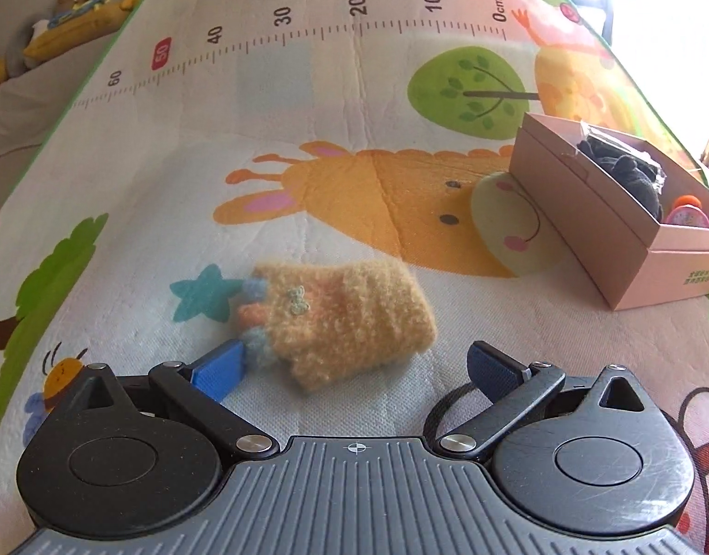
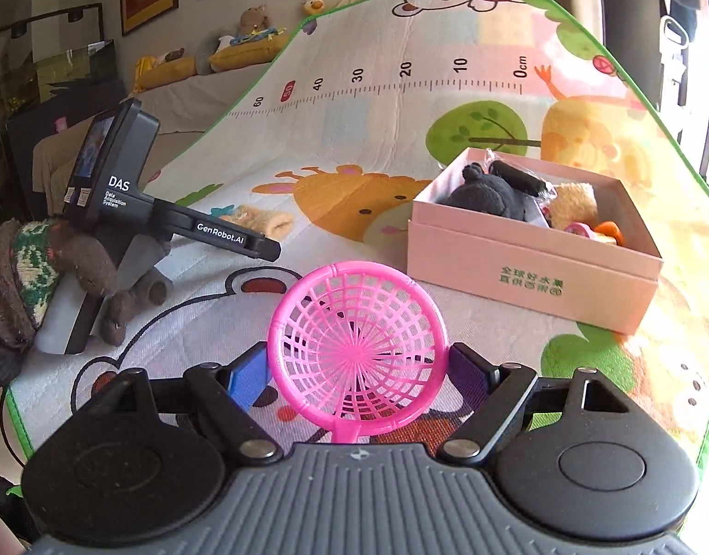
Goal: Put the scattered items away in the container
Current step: 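Close the left tool on the tan plush mitten while the right tool holds the pink net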
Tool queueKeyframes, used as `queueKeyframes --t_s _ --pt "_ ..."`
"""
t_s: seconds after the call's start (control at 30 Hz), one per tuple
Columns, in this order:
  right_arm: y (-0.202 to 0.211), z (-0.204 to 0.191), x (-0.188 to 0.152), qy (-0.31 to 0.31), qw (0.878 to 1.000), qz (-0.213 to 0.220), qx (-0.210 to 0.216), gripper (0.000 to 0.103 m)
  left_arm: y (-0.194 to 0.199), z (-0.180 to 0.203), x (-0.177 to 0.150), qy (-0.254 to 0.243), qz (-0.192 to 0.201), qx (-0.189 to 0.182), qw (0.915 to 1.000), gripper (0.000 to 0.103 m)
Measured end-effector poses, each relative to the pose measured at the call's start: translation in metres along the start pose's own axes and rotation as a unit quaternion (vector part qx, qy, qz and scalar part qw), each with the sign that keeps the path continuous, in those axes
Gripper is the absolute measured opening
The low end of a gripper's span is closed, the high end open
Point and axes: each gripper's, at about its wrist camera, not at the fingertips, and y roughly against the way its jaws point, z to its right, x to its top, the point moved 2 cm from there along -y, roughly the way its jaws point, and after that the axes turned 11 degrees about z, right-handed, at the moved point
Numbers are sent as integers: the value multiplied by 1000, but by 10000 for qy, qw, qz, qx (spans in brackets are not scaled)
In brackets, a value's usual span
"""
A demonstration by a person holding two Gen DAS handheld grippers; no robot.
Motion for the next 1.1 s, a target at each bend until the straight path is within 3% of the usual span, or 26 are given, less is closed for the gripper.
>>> queueKeyframes --t_s 0.13,0.37,0.43,0.5,0.6,0.67,0.77,0.9,1.1 --pt "4 10 -10 -245 9993 146 -230 87 -14 3 5 -113 -41 193 9997 103" --pt "0 24 -22 -638 9972 119 -357 91 -18 -1 7 -234 87 86 9997 103" --pt "1 26 -23 -710 9967 121 -382 93 -14 0 4 -338 112 -251 9991 103" --pt "0 26 -23 -746 9964 112 -385 93 -5 7 0 -436 35 -833 9956 103" --pt "-3 26 -23 -755 9963 48 -396 94 21 24 -7 -340 -121 -2083 9774 103" --pt "-3 25 -23 -730 9965 27 -403 94 38 35 -9 -355 -74 -2573 9657 103" --pt "-3 24 -24 -702 9967 21 -414 95 51 46 -6 -586 227 -2393 9689 103" --pt "-3 26 -24 -741 9964 18 -417 95 36 52 -3 -1051 442 -1588 9807 103" --pt "-4 27 -25 -791 9960 -15 -421 96 -1 48 8 -762 264 -1320 9880 103"
